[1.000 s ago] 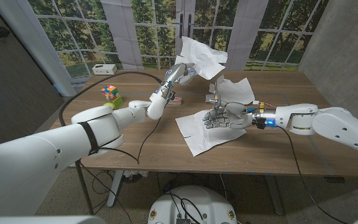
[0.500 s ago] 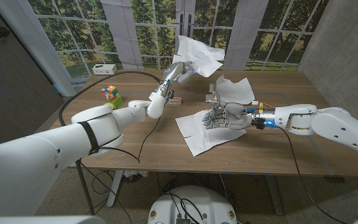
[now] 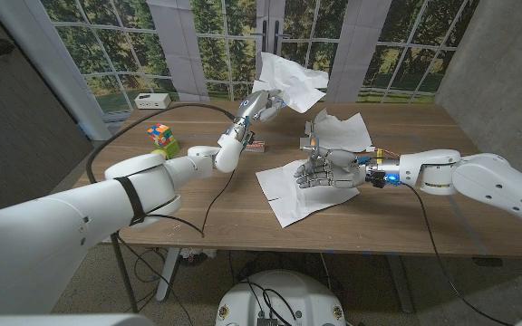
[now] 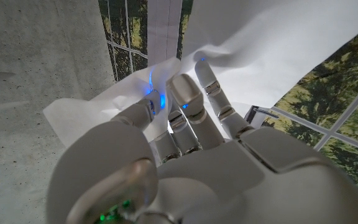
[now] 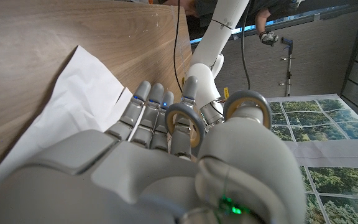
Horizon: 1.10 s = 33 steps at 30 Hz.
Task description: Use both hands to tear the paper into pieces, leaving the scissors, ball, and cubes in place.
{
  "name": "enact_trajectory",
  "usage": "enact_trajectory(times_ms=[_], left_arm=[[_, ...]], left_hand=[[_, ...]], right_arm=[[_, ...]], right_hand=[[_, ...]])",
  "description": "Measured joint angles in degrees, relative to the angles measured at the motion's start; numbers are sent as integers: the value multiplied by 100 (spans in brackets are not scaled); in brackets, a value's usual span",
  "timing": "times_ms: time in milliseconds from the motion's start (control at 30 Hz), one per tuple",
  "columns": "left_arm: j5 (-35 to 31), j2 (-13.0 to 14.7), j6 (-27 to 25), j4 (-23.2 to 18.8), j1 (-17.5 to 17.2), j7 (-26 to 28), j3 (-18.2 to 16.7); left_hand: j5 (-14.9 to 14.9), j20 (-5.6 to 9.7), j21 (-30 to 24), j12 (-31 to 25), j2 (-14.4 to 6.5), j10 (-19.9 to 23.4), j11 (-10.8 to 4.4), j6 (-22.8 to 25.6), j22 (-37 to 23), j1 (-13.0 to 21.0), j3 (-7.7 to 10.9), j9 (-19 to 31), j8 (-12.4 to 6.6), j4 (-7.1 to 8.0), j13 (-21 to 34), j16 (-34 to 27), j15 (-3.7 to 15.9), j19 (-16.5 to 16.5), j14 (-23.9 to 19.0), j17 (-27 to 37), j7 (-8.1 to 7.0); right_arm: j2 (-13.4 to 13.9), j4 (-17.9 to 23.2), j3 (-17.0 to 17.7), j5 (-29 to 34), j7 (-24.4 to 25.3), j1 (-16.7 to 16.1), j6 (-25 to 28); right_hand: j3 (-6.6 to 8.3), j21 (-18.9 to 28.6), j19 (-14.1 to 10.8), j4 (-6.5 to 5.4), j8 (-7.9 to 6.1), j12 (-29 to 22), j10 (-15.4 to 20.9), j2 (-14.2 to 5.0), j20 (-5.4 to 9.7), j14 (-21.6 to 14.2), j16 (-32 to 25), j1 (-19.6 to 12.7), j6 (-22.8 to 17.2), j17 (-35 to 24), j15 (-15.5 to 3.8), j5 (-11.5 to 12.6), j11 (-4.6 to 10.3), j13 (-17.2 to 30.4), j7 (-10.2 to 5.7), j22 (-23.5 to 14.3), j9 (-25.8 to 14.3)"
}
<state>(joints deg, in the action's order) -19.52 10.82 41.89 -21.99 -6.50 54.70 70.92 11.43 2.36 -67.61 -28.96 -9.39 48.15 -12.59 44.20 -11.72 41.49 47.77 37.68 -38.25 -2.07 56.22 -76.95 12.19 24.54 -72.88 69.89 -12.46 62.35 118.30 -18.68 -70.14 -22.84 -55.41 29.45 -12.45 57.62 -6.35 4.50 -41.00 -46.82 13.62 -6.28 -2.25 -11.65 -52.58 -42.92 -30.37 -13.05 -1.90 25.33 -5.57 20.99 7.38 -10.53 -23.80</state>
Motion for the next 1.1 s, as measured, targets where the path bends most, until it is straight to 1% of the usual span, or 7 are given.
enact_trajectory(times_ms=[467, 667, 767, 867, 1100], left_arm=[[-80, 23, 122, -18, -1, 109, 9], [-126, 37, 196, -27, -3, 155, 9], [-154, 52, 222, -32, -4, 178, 11], [-191, 63, 254, -41, -5, 199, 16], [-274, 97, 301, -57, -10, 246, 17]], left_hand=[[0, 11, 0, 2, -23, -2, 2, -1, -1, -26, 0, -1, 14, 0, 0, 0, 0, -11, 0, 1, 0], [0, 11, 0, 2, -30, -12, 11, -2, -1, -33, 0, 17, -12, 0, 1, 0, 0, -11, 0, 1, 0], [0, 11, 0, 2, -30, -12, 12, -2, -1, -33, 0, 17, -12, 0, 1, 0, 0, -11, 0, 1, 0], [-1, 11, 0, 2, -30, -12, 12, -3, -1, -33, 0, 17, -12, 0, 1, 0, 0, -11, 0, 1, 0], [-1, 11, 0, 3, -28, -13, 13, -3, -2, -33, 23, 17, -12, -24, 1, 0, 0, -11, 0, 0, 0]], right_arm=[[17, 24, -12, -4, 7, 4, 20], [13, 27, -30, -4, 12, 21, 35], [5, 29, -45, 0, 12, 47, 45], [1, 32, -53, 13, 12, 68, 51], [-5, 33, -69, 34, 7, 103, 62]], right_hand=[[0, -22, 0, 0, 0, 6, 10, 0, 0, -1, 0, 0, 0, 29, 19, 0, -10, 1, 0, 0, 0], [0, -22, 0, 0, 0, 7, 10, 0, 0, -1, 0, 0, 0, 28, 19, 0, -11, 1, 0, 0, 0], [0, -22, -1, 0, 42, 0, 11, 0, -1, -1, 0, 0, 0, 29, 20, 0, -11, 1, 0, 0, 0], [-1, -22, -32, 0, 44, -24, 19, 0, -32, -2, 0, 0, 0, 29, 20, 0, -19, 1, 0, 0, 0], [-1, -22, -32, 0, 44, -26, 19, 0, -32, -10, 0, 0, 0, 28, 30, 0, -19, -21, 0, 0, 0]])
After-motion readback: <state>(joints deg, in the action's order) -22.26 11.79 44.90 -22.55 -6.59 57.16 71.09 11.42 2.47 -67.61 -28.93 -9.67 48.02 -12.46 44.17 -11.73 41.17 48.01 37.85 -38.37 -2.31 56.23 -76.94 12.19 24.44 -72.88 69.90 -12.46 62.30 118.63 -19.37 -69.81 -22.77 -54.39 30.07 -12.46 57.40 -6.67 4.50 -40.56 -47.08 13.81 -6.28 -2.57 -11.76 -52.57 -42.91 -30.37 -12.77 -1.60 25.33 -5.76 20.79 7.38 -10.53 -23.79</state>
